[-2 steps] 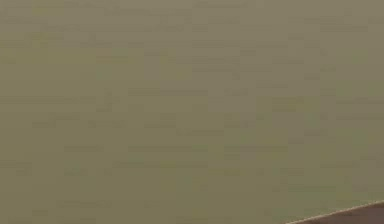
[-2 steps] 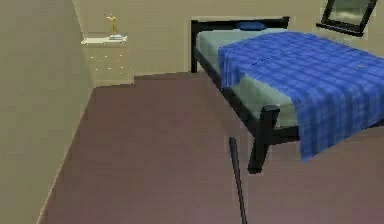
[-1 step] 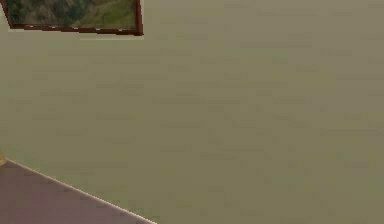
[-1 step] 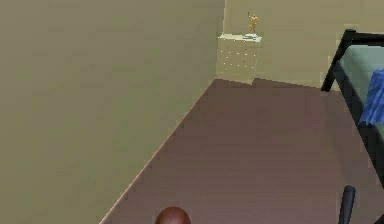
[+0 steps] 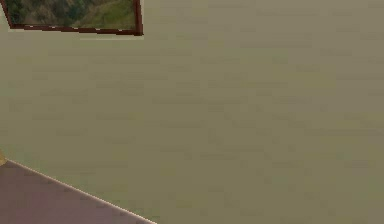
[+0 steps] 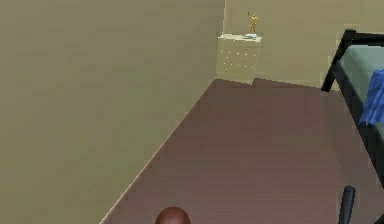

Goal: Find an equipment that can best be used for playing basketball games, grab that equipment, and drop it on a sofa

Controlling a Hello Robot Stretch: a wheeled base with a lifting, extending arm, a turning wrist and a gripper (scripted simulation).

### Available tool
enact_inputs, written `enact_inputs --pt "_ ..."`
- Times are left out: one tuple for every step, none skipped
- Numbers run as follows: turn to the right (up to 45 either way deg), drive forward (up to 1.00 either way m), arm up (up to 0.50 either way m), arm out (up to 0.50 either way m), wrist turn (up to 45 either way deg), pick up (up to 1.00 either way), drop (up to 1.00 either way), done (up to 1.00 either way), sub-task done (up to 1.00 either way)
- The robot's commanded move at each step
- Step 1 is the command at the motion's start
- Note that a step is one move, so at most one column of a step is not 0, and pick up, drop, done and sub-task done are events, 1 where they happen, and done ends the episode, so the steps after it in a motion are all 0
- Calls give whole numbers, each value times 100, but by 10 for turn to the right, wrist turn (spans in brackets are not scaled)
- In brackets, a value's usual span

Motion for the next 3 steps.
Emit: enact_inputs --pt "0 0 0 24 0 0 0 0 0" --pt "0 0 0 0 450 0 0 0 0" --pt "0 0 0 0 450 0 0 0 0"
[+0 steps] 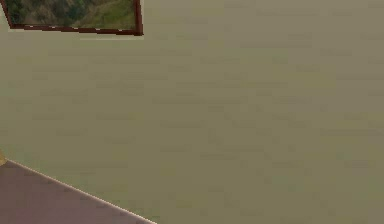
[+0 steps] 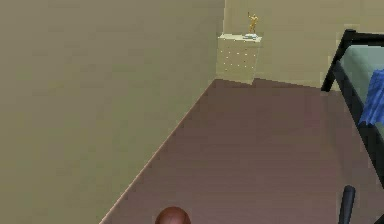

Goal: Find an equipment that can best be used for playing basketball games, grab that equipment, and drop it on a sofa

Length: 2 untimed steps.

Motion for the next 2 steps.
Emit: enact_inputs --pt "0 0 0 0 450 0 0 0 0" --pt "0 0 0 0 210 0 0 0 0"
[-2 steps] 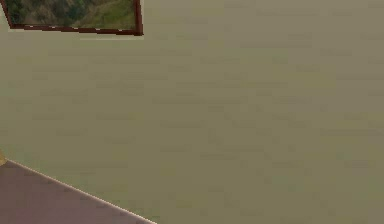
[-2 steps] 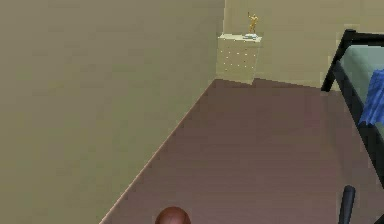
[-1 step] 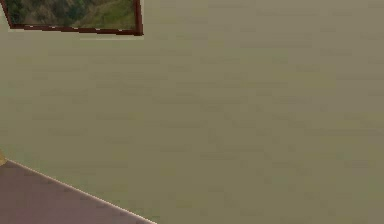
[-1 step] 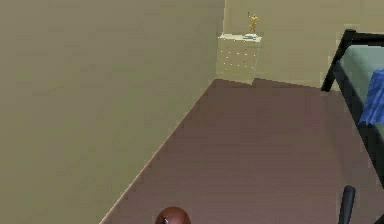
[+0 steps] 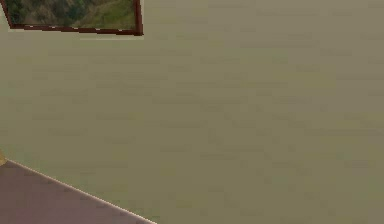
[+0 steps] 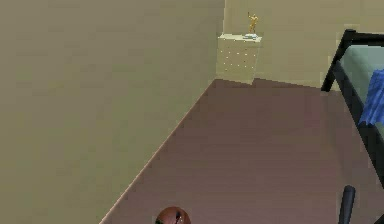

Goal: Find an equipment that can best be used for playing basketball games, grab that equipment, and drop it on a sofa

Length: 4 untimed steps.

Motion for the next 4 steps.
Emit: enact_inputs --pt "0 0 -30 0 0 0 0 0 0" --pt "0 0 0 0 0 100 0 0 0" --pt "0 0 10 0 0 0 0 0 0" --pt "0 0 50 0 0 0 0 0 0"
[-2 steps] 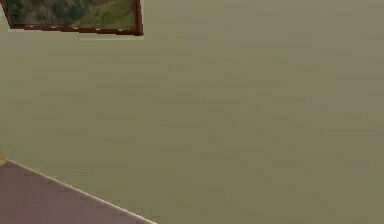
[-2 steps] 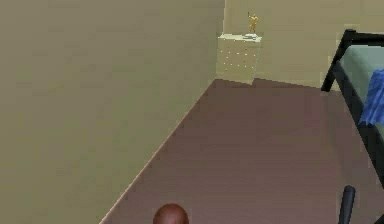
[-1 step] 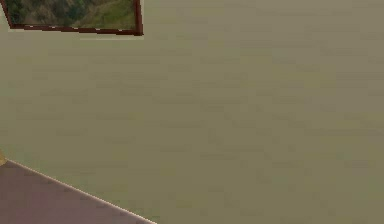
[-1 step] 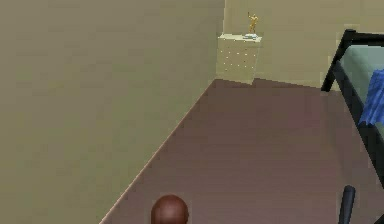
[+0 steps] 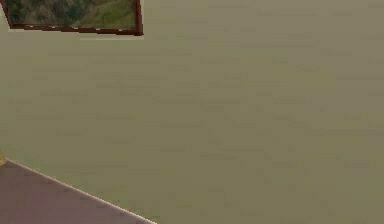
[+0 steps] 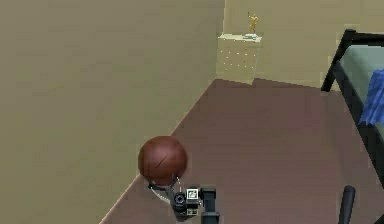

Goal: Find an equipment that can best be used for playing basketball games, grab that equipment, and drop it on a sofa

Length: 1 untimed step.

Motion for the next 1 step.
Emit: enact_inputs --pt "0 0 38 0 0 0 0 0 0"
